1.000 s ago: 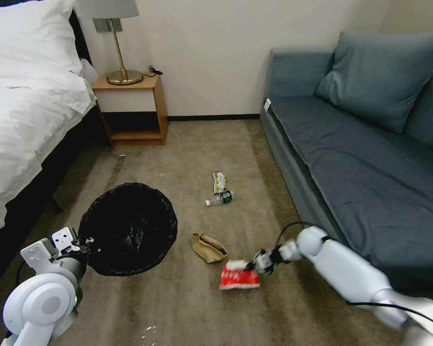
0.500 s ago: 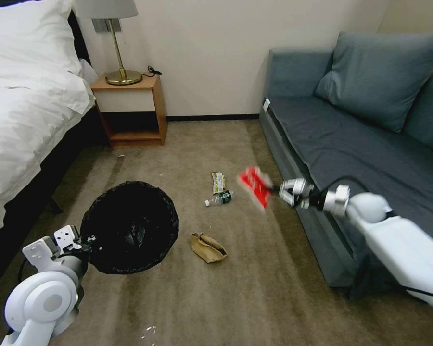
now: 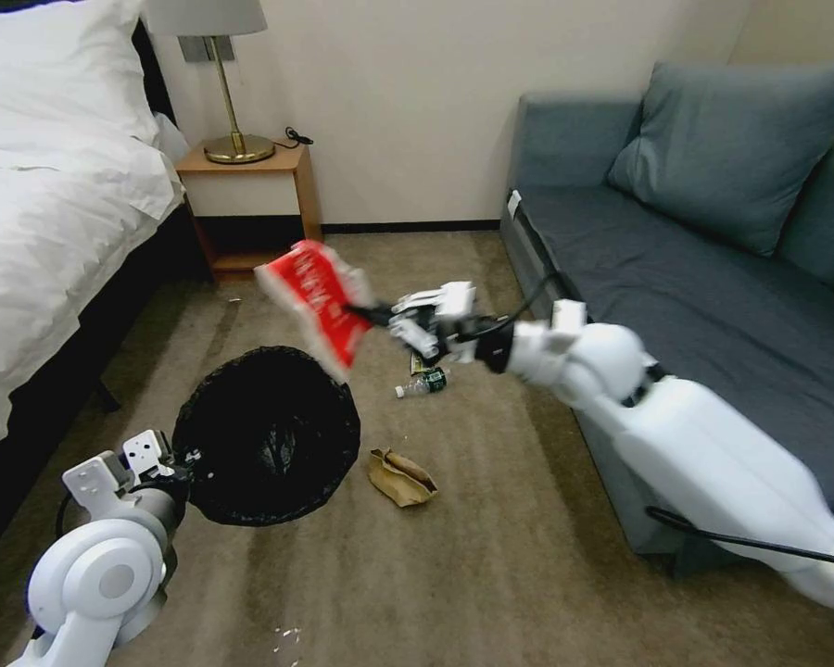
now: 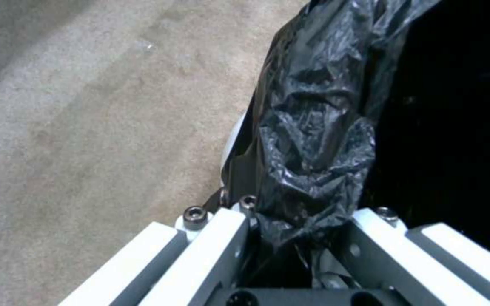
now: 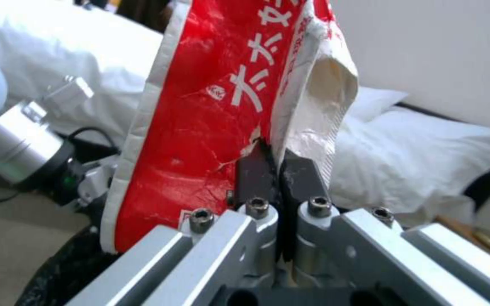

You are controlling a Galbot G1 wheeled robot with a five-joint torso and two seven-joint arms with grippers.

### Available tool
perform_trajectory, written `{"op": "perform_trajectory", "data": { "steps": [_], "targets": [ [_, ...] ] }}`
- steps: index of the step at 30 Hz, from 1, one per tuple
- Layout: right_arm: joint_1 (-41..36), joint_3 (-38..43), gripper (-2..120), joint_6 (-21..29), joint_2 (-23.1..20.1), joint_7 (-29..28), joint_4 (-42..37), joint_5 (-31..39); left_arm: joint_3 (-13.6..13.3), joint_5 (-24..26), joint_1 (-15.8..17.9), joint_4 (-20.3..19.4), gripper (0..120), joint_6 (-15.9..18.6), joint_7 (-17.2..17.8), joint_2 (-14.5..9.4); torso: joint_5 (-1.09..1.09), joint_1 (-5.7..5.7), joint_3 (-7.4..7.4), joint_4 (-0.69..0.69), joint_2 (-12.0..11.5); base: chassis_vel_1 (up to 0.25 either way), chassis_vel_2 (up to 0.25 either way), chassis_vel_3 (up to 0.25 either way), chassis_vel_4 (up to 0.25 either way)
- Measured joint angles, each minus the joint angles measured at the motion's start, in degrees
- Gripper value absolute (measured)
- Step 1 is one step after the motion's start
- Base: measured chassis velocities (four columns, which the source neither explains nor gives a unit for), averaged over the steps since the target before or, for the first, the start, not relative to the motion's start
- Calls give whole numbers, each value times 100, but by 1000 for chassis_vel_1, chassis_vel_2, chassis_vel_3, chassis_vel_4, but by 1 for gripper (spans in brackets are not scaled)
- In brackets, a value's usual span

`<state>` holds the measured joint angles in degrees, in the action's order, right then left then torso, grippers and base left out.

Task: Pick up the trash bin, then pick up the garbage on the floor and place it into the trash bin.

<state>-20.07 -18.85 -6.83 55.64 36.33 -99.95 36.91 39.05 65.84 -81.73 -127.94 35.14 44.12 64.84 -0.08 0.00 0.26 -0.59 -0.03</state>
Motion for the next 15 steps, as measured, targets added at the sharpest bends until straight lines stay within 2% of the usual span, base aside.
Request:
{"op": "perform_trajectory", "data": {
  "steps": [5,8,15],
  "targets": [
    [220,-359,0,-18,220,16,241,-146,-27,5,38,-3,1,8,17,27,0,0,0,-2,0,0,0,0,0],
    [325,-555,0,-87,555,77,648,-297,1,28,13,-64,1,19,30,37,1,0,0,-1,0,0,0,0,0],
    [310,-766,0,-172,985,117,1050,-466,74,35,-40,-93,1,24,33,33,1,0,0,1,0,0,0,0,0]
  ]
}}
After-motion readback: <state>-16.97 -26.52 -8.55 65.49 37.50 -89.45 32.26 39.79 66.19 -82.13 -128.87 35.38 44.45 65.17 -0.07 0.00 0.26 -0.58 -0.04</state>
